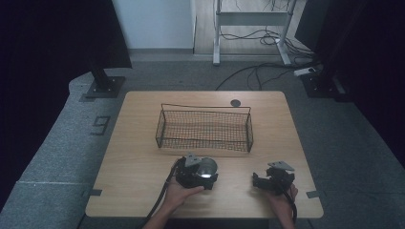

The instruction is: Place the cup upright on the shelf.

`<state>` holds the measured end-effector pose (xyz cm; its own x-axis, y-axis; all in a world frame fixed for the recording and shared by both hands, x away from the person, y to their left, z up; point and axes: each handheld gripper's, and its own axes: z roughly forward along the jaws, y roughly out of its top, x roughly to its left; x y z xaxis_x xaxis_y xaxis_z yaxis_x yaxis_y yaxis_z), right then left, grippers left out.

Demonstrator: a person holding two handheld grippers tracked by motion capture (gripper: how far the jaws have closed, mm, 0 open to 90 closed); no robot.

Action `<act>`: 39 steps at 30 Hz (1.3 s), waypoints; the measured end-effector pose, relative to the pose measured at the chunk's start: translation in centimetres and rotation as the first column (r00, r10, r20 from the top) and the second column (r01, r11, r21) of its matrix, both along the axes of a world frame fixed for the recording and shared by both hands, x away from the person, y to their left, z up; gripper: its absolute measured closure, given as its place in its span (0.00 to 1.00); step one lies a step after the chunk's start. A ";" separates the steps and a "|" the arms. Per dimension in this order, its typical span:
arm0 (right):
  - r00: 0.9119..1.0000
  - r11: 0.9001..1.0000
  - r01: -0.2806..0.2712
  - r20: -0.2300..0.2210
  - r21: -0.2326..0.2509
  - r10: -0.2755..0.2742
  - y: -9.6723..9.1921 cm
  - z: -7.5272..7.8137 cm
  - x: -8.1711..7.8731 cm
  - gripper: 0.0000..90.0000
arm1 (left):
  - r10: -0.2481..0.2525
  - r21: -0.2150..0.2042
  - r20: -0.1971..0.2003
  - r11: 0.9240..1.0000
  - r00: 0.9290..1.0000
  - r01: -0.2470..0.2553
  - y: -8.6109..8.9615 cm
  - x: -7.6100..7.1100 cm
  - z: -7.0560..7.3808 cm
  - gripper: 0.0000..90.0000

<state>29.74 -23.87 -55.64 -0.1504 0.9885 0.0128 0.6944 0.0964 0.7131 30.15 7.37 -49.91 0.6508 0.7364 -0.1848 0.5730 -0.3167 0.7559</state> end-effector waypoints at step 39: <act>1.000 1.000 0.000 0.000 0.000 0.000 0.0 0.0 0.0 0.00 | -0.020 -0.035 0.071 0.999 0.997 0.023 0.2 -0.1 0.2 0.16</act>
<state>29.74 -23.87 -55.63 -0.1503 0.9886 0.0128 0.6944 0.0963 0.7131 30.04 7.56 -49.70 0.6787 0.7161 -0.1633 0.5109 -0.3006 0.8053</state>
